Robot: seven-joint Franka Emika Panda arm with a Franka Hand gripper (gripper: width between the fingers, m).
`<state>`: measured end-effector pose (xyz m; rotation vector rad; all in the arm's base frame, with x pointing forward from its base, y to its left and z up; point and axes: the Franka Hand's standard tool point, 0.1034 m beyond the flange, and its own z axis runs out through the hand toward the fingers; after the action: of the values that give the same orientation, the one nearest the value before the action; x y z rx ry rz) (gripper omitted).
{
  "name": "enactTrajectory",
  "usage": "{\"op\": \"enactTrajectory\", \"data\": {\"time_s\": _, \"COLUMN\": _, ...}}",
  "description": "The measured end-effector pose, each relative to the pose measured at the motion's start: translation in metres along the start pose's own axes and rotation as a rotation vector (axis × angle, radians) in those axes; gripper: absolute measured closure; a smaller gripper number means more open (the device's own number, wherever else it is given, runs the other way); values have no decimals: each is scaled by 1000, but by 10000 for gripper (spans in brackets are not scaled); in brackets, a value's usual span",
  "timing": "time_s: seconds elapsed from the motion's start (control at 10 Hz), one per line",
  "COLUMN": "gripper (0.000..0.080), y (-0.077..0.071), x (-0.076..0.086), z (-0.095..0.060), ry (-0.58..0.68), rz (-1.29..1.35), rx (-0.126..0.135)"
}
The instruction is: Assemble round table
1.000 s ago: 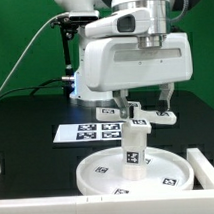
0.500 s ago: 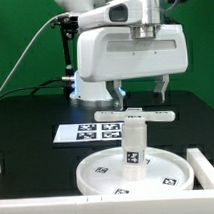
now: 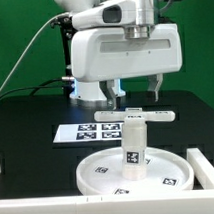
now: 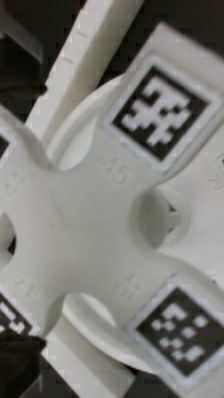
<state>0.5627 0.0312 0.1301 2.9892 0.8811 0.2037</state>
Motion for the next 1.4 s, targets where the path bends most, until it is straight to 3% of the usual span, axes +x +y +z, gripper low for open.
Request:
{"op": "enactTrajectory", "data": {"time_s": 0.3, "gripper": 149, "y": -6, "x": -9, "z": 16, "ry": -4, "rz": -4, "rx": -8}}
{"op": "enactTrajectory", "data": {"time_s": 0.8, "gripper": 149, "y": -7, "x": -11, "z": 24, "ry": -16, "rz": 2, "rx": -5}}
{"op": "enactTrajectory", "data": {"time_s": 0.9, "gripper": 253, "y": -7, "x": -11, "z": 24, "ry": -16, "rz": 2, "rx": -5}}
{"op": "enactTrajectory", "data": {"time_s": 1.0, "gripper": 253, "y": -7, "x": -11, "z": 24, "ry": -16, "rz": 2, "rx": -5}}
{"op": "enactTrajectory", "data": {"time_s": 1.1, "gripper": 356, "y": -7, "x": -11, "z": 24, "ry": -16, "rz": 15, "rx": -4}}
{"op": "enactTrajectory", "data": {"time_s": 1.4, "gripper": 356, "y": -5, "x": -7, "z": 25, "ry": -7, "rz": 140, "rx": -10}}
